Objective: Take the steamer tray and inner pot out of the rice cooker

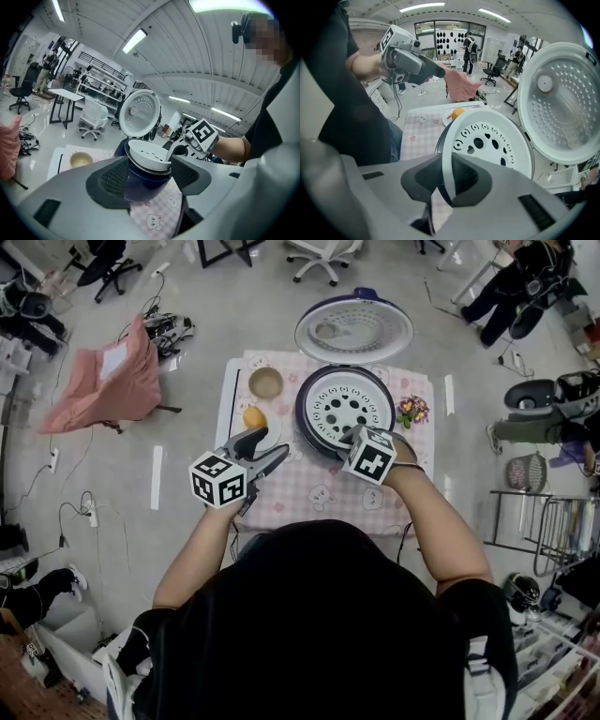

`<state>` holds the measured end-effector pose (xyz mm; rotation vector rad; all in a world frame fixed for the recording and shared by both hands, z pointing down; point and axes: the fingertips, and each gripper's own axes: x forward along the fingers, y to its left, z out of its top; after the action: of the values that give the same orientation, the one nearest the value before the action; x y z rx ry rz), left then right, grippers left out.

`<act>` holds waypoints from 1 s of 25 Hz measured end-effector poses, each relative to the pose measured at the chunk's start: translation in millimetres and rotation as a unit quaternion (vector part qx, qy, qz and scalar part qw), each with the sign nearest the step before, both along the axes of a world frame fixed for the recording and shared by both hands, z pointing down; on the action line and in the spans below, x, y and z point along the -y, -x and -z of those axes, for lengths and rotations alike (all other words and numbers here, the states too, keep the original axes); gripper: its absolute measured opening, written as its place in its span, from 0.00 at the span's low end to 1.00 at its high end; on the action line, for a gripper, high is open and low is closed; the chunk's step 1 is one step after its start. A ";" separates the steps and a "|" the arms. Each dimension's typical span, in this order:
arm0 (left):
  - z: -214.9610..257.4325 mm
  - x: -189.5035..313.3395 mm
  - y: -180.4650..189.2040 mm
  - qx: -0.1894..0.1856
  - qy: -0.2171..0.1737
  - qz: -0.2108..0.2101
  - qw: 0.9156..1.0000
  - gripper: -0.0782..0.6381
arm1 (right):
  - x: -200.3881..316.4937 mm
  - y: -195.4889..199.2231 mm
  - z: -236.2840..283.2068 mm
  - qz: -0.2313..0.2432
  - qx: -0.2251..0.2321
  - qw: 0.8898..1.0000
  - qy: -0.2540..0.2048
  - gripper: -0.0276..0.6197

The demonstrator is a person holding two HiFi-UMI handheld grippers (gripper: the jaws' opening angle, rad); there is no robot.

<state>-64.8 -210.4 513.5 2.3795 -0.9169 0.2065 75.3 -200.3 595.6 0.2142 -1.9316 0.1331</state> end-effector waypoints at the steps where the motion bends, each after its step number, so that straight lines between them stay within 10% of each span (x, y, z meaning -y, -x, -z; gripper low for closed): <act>1: 0.3 -1.2 -0.4 0.000 0.000 -0.001 1.000 0.51 | -0.1 0.3 1.6 0.000 0.001 1.000 -0.005 0.12; 25: 11.1 -16.4 -21.5 0.006 -0.013 -0.068 0.998 0.51 | -9.4 -28.4 57.8 -0.091 0.022 0.992 -0.089 0.11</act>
<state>-43.3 -194.0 502.4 2.4700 -0.7683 0.2631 103.7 -190.9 537.8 0.5114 -1.9662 0.0856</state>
